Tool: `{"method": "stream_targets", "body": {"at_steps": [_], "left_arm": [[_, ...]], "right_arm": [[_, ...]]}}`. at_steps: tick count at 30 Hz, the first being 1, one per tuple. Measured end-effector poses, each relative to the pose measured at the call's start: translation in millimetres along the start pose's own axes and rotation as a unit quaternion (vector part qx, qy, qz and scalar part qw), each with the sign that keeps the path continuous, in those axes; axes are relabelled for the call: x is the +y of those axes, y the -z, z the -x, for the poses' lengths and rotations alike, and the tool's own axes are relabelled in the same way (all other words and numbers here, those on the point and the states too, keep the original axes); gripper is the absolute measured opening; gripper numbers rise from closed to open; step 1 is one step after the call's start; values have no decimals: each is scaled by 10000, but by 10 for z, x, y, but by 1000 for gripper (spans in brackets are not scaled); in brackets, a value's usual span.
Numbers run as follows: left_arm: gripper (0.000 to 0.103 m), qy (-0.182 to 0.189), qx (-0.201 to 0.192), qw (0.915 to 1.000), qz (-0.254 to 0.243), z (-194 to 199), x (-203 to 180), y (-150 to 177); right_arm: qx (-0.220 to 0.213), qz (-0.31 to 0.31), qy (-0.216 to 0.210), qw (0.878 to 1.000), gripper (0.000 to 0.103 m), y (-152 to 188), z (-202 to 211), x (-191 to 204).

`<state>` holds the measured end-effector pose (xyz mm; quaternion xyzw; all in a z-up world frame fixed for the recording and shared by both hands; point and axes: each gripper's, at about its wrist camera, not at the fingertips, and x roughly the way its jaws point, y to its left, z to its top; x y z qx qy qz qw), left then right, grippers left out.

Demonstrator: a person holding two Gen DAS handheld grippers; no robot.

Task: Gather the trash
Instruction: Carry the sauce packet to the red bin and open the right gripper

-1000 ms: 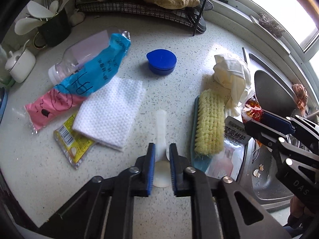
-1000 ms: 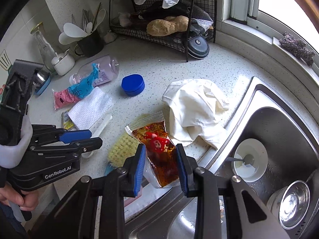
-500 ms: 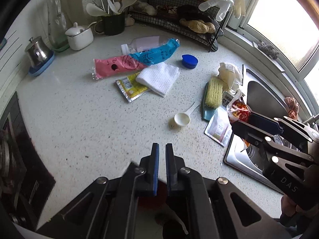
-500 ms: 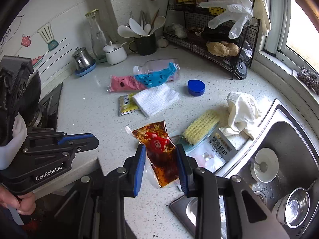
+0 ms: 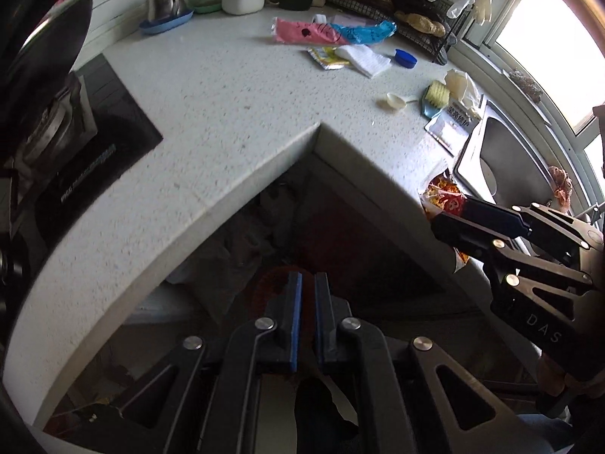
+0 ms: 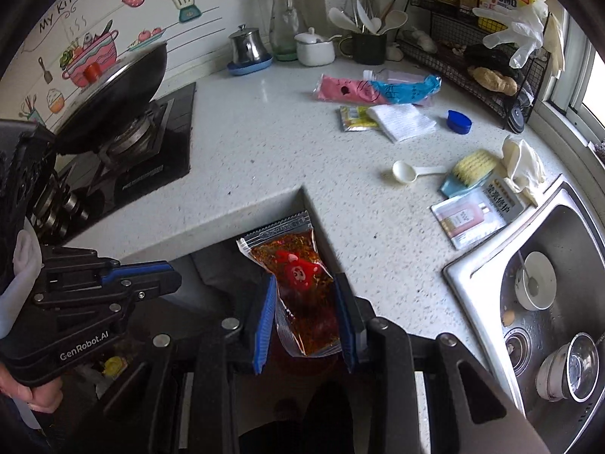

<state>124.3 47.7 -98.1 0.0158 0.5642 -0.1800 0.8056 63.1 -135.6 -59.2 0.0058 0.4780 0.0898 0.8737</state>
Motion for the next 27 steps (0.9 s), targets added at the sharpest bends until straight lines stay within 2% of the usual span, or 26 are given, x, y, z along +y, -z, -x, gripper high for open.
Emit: {"method": "stream_targets", "body": {"at_steps": [5, 11, 15, 20, 27], "left_arm": [[5, -27, 320, 9986, 424, -309, 232, 421], [5, -70, 600, 9952, 773, -879, 473, 777], [5, -202, 724, 9932, 893, -1372, 606, 920], [5, -106, 616, 9939, 905, -2074, 813, 1141], [5, -139, 846, 9916, 971, -3048, 1025, 1329]], "right_arm": [[468, 227, -131, 9986, 28, 292, -349, 235], [881, 401, -289, 9949, 28, 600, -927, 365], [1028, 461, -316, 9931, 28, 796, -1450, 379], [1181, 544, -191, 9913, 28, 1104, -2237, 354], [1476, 447, -110, 9880, 28, 1495, -3273, 235]]}}
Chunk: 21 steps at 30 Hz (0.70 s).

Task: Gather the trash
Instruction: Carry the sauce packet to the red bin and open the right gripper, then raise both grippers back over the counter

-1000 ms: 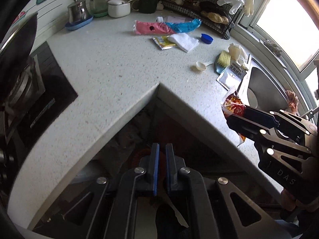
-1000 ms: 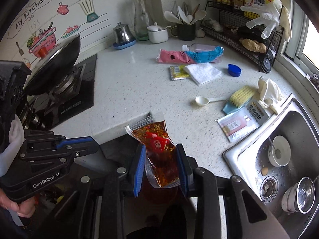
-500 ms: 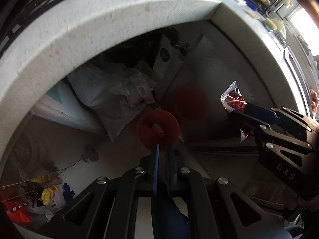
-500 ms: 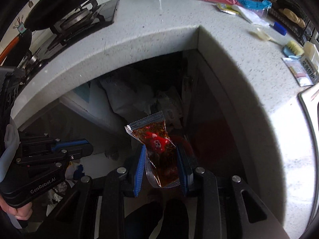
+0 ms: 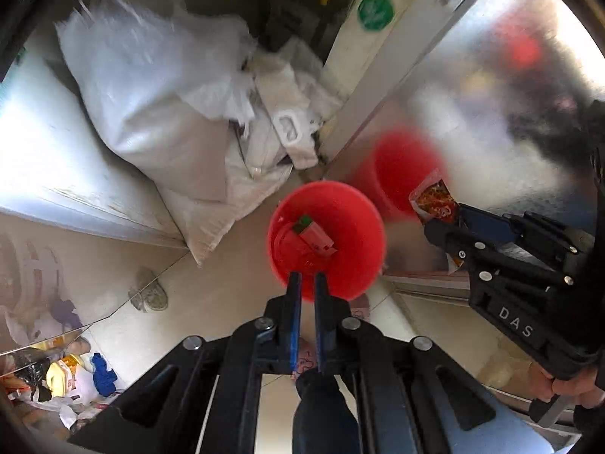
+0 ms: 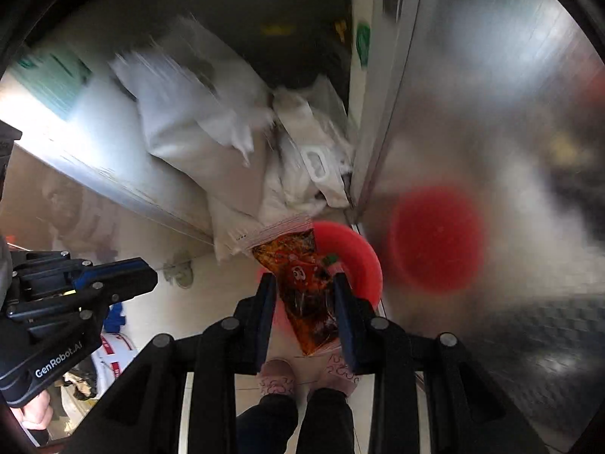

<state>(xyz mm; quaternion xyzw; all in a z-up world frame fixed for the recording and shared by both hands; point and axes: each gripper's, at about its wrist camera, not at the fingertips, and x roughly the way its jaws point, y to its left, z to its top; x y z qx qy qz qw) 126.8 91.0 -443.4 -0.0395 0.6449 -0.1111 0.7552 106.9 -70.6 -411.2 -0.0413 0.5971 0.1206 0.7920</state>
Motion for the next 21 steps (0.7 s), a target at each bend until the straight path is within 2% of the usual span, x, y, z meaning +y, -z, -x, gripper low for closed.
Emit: {"method": "stream_targets", "body": {"at_steps": [5, 9, 11, 13, 14, 19, 21], "left_arm": [[5, -9, 171, 9998, -32, -351, 48, -12], [6, -84, 268, 9996, -86, -435, 49, -35], [10, -110, 286, 9995, -127, -425, 25, -22], [14, -61, 299, 9993, -199, -429, 2, -15], [15, -55, 295, 9993, -233, -416, -11, -18], [16, -104, 185, 9993, -298, -202, -87, -1], [21, -88, 86, 9995, -293, -39, -114, 18]], "right_arm": [[304, 3, 45, 9995, 29, 43, -437, -62], [400, 51, 57, 9992, 41, 112, -519, -174], [386, 37, 73, 9992, 56, 141, -508, -201], [338, -5, 5, 9994, 76, 165, -488, -227], [321, -24, 9, 9995, 79, 166, -461, -231], [240, -152, 78, 9996, 82, 171, -278, -259], [159, -162, 127, 9997, 82, 158, -153, -231]]}}
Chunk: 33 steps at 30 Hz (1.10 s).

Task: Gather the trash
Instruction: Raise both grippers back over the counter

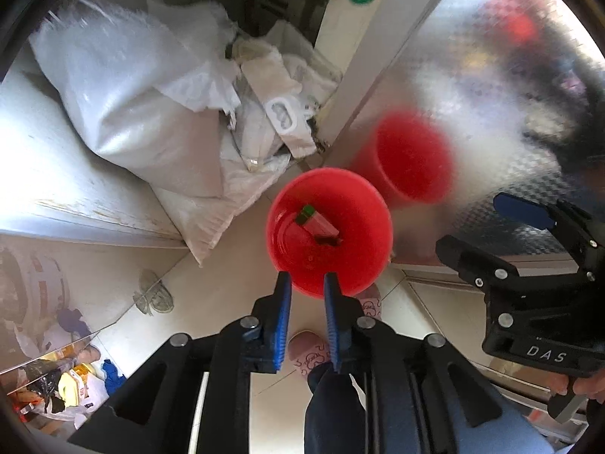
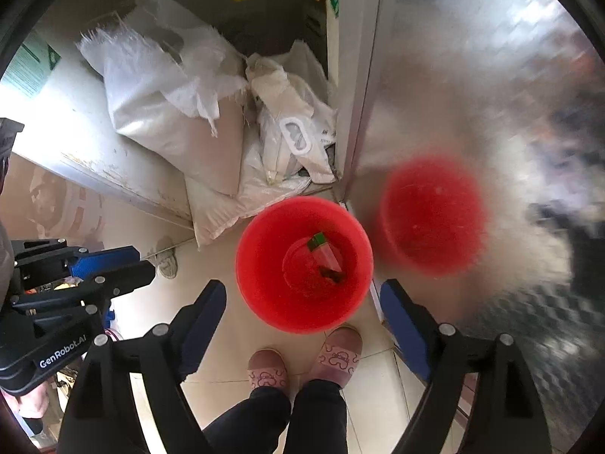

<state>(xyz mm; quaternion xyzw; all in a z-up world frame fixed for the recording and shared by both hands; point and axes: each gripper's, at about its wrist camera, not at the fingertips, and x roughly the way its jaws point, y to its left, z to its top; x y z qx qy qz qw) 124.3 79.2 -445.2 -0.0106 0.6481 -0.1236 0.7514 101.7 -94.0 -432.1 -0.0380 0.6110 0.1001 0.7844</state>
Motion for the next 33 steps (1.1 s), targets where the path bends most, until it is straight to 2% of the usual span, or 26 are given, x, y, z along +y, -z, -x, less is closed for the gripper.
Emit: {"method": "stream_targets", "body": {"at_steps": [4, 6, 8, 12, 15, 19, 22, 27, 33], "left_arm": [[35, 147, -84, 9999, 34, 427, -27, 49], [52, 34, -188, 9998, -1, 715, -68, 77], [64, -13, -314, 9995, -53, 1037, -134, 97], [74, -95, -570, 9983, -81, 1673, -235, 103], [82, -67, -800, 9967, -142, 2082, -325, 71], [83, 98, -1028, 9936, -452, 2505, -467, -45], [84, 88, -1284, 9893, -691, 2804, -616, -172], [85, 2, -1533, 9817, -1127, 3146, -933, -419], [85, -75, -1676, 9706, -1727, 3387, -1365, -761]], "right_arm": [[-158, 37, 50, 9999, 83, 4, 342, 104], [-201, 76, 87, 9997, 83, 13, 574, 169], [-298, 94, 114, 9994, 83, -3, 846, 218], [-625, 193, 206, 9976, 84, -41, 1498, 315], [-898, 296, 427, 9946, 85, -91, 1926, 359], [-1199, 384, 678, 9897, 85, -187, 2420, 391], [-1452, 305, 864, 9852, 87, -215, 2757, 319], [-1731, -49, 1149, 9782, 89, -236, 3215, 106], [-1929, -632, 1479, 9679, 96, -256, 3606, -239]]}}
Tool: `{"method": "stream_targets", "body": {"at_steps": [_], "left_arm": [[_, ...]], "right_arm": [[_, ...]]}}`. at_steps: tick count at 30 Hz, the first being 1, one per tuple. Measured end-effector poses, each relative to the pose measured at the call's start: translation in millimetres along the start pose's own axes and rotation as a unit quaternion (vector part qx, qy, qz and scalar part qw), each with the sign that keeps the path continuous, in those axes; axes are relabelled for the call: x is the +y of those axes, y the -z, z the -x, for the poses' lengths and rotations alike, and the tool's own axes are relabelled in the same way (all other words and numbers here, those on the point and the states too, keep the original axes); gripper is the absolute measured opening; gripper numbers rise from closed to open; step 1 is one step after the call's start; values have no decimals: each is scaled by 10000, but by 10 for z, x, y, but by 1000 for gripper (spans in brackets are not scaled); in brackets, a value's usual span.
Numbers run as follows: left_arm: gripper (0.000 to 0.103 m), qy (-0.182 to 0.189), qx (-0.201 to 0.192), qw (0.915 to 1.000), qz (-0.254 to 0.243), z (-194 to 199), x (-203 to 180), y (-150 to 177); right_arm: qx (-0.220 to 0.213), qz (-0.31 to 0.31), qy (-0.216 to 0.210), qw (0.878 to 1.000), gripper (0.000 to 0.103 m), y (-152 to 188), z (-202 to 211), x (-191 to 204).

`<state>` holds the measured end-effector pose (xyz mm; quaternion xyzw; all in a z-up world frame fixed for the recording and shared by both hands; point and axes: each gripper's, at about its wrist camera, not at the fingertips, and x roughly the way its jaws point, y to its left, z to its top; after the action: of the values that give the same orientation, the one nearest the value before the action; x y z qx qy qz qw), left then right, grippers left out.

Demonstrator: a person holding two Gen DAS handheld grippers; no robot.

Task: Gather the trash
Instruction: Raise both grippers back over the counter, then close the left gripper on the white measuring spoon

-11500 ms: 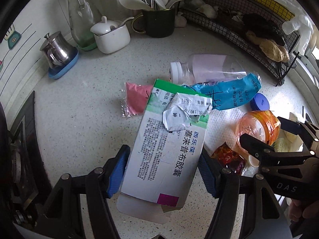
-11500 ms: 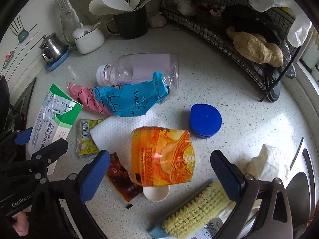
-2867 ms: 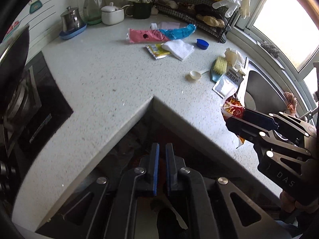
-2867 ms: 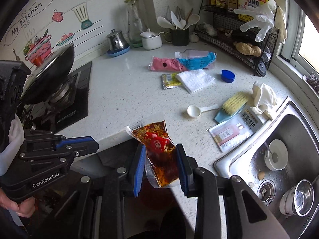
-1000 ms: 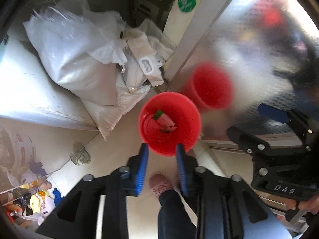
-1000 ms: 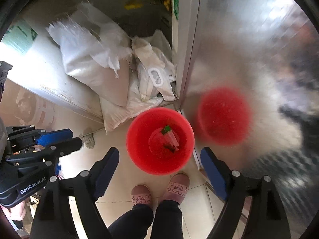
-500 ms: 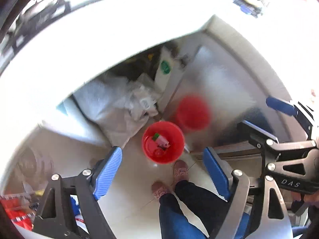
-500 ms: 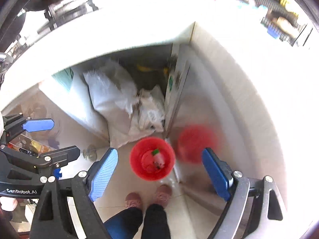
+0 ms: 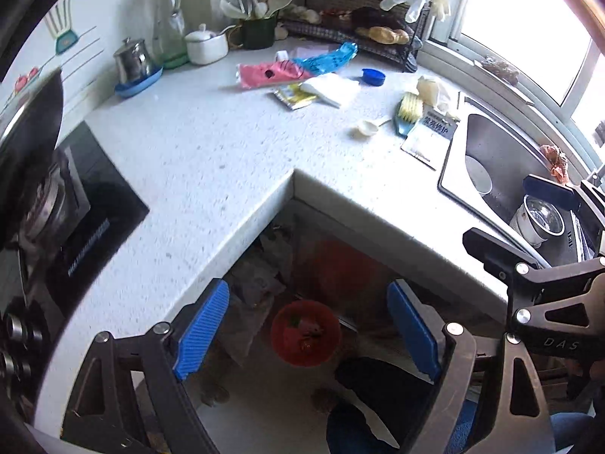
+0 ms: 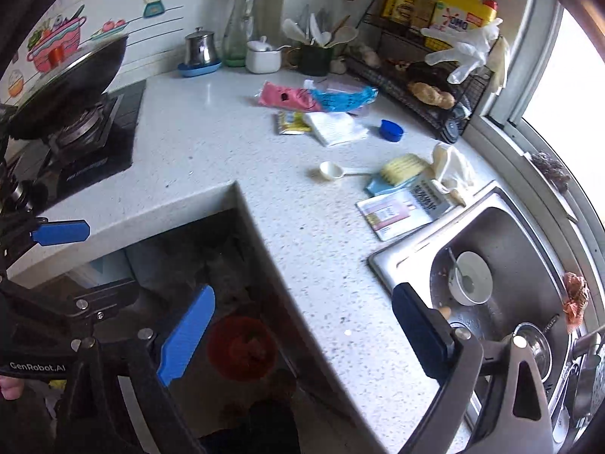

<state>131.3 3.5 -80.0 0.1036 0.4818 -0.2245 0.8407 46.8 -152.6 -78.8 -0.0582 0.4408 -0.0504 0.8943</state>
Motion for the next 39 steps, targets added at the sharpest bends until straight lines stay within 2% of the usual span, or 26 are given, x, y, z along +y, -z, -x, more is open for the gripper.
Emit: {"method": "stream_targets", "body": {"at_steps": [7, 12, 20, 26, 32, 34, 36, 37, 39], "left_arm": [[85, 136, 39, 9989, -441, -142, -213, -704], [85, 244, 247, 9969, -709, -448, -385, -1131], [85, 506, 723, 9932, -766, -1091, -531, -1786], [85, 647, 1136, 9863, -1008, -1552, -673, -2020], [84, 458, 1405, 9807, -1279, -1869, -795, -2024], [81, 415, 1462, 9798, -1300, -1941, -826, -2020], [65, 500, 1553, 9791, -1216, -1989, -828, -2016], [65, 481, 1536, 9798, -1186, -1992, -834, -2016], [55, 377, 1505, 9808, -1184, -1992, -850, -2017]], "right_arm": [[-27, -591, 310, 9978, 101, -299, 23, -484], [104, -940, 355, 9949, 101, -495, -148, -771], [359, -1293, 293, 9905, 101, -780, -508, -1259], [598, -1316, 247, 9892, 101, -900, -835, -1535], [822, -1447, 187, 9859, 101, -881, -1067, -1701], [862, -1478, 160, 9851, 101, -871, -1086, -1737], [890, -1485, 145, 9848, 101, -868, -1095, -1761], [893, -1486, 135, 9848, 101, -871, -1101, -1771], [892, -1491, 108, 9847, 101, -872, -1092, -1773]]}}
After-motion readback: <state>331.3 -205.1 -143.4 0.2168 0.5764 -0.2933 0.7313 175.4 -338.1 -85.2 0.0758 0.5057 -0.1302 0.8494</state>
